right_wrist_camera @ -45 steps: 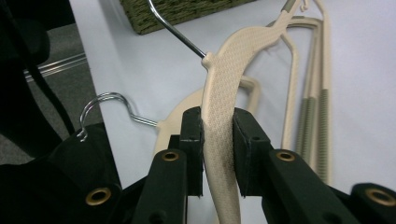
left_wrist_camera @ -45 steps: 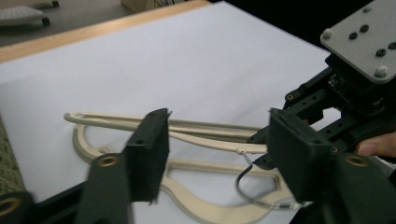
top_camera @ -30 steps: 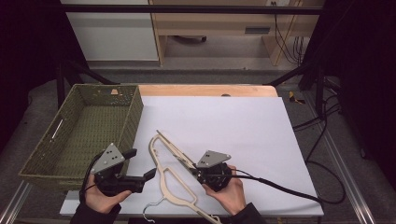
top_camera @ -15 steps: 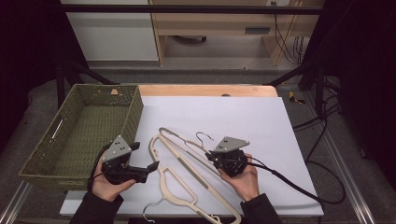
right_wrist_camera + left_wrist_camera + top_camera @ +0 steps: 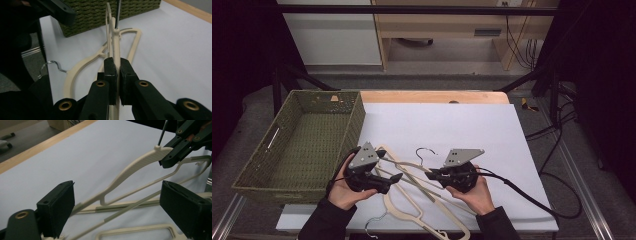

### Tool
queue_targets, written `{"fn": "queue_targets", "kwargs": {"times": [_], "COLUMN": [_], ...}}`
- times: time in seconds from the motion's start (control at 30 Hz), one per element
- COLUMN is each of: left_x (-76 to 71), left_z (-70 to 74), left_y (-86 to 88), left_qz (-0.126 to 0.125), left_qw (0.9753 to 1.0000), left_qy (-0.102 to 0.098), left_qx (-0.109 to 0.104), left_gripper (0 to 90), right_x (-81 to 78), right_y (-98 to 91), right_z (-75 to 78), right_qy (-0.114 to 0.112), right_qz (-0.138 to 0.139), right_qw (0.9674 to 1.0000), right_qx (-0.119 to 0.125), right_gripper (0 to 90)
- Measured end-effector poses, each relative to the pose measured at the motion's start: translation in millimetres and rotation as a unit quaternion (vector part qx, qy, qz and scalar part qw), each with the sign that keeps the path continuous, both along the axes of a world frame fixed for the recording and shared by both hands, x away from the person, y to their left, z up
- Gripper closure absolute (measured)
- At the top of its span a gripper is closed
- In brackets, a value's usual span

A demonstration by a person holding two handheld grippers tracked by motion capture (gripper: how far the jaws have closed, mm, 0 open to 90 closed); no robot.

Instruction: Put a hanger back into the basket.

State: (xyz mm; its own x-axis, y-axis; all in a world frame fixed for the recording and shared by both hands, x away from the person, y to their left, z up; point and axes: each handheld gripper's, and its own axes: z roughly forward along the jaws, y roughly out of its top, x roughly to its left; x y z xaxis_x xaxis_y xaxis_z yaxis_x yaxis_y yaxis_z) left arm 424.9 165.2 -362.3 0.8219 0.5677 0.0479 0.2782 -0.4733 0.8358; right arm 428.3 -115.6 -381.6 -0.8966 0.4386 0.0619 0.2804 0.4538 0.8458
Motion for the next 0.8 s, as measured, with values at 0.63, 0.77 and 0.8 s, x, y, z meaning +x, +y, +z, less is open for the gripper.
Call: {"fn": "queue_targets", "kwargs": {"times": [0.63, 0.77, 0.8], "left_x": [2.7, 1.1, 1.1], "left_z": [-17.1, -17.4, -17.4], "left_y": [-17.8, -18.3, -18.3], "left_qz": [-0.054, -0.065, -0.065], "left_qw": [0.9966, 0.9947, 0.9947], "left_qy": [0.026, 0.026, 0.026], "left_qx": [0.056, 0.075, 0.075], "left_gripper": [62.9, 66.6, 67.6], "right_x": [-3.1, -3.6, -3.6], "right_y": [7.1, 6.5, 6.5], "right_z": [-7.6, -7.0, -7.0], "right_qy": [0.022, 0.022, 0.022], "right_qz": [0.051, 0.055, 0.055], "right_qw": [0.9985, 0.9983, 0.9983], "right_qx": [0.000, -0.002, -0.002], "right_gripper": [86.5, 86.4, 86.4]}}
